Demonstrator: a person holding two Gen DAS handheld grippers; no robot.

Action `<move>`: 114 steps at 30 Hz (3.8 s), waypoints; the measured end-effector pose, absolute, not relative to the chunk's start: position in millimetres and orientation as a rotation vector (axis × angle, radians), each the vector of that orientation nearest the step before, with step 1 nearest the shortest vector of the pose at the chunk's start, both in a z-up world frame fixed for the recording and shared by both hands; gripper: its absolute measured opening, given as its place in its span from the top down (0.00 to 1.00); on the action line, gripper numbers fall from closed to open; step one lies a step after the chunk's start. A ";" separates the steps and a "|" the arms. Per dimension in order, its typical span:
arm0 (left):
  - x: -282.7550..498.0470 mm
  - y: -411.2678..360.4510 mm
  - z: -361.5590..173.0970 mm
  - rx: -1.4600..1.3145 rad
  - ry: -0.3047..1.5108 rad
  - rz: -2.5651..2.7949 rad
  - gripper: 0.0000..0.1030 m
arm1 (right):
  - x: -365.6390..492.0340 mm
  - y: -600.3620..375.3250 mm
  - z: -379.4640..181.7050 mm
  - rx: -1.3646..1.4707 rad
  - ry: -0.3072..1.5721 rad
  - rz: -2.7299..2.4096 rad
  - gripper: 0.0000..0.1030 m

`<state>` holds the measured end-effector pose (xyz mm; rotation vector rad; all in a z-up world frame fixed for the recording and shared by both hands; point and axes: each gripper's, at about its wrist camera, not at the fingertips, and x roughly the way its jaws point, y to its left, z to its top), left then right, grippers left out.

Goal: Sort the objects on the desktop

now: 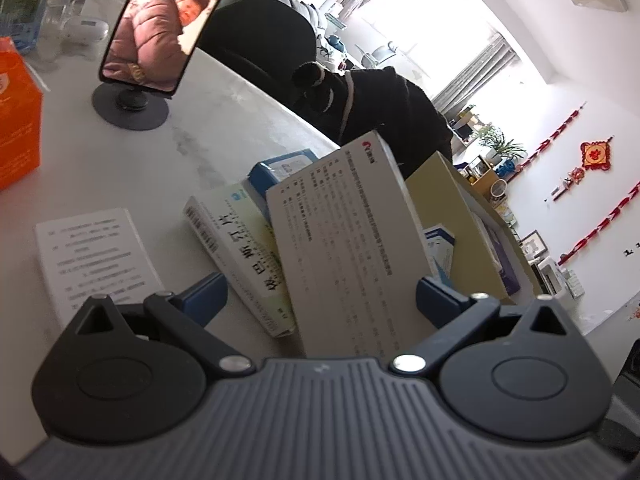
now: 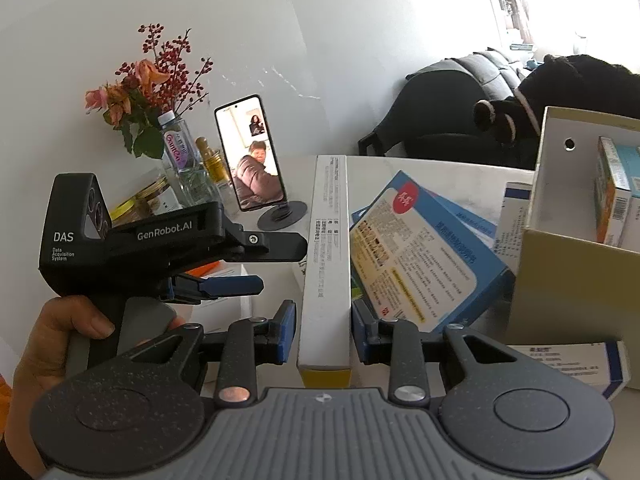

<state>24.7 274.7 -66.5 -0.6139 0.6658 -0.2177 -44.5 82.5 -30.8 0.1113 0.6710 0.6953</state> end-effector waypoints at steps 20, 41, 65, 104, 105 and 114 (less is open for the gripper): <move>20.8 290.7 -67.3 -0.622 0.657 -0.179 0.01 | -7.8 128.6 -27.0 -0.080 0.761 0.727 0.65; 13.6 295.9 -65.4 -0.622 0.657 -0.167 0.01 | 18.8 143.8 -34.9 -0.122 0.832 0.714 0.71; 6.1 270.1 -47.1 -0.554 0.648 -0.200 0.01 | 28.6 105.4 -27.7 0.087 0.891 0.697 0.73; 39.5 156.1 -30.5 -0.492 0.571 -0.864 0.04 | 49.0 -13.4 19.7 0.565 0.819 0.654 0.73; 41.7 152.0 -28.2 -0.487 0.565 -0.861 0.04 | 50.1 -18.9 20.9 0.583 0.810 0.645 0.73; 55.6 125.3 -18.1 -0.466 0.557 -0.856 0.04 | 56.3 -55.9 25.1 0.668 0.743 0.582 0.73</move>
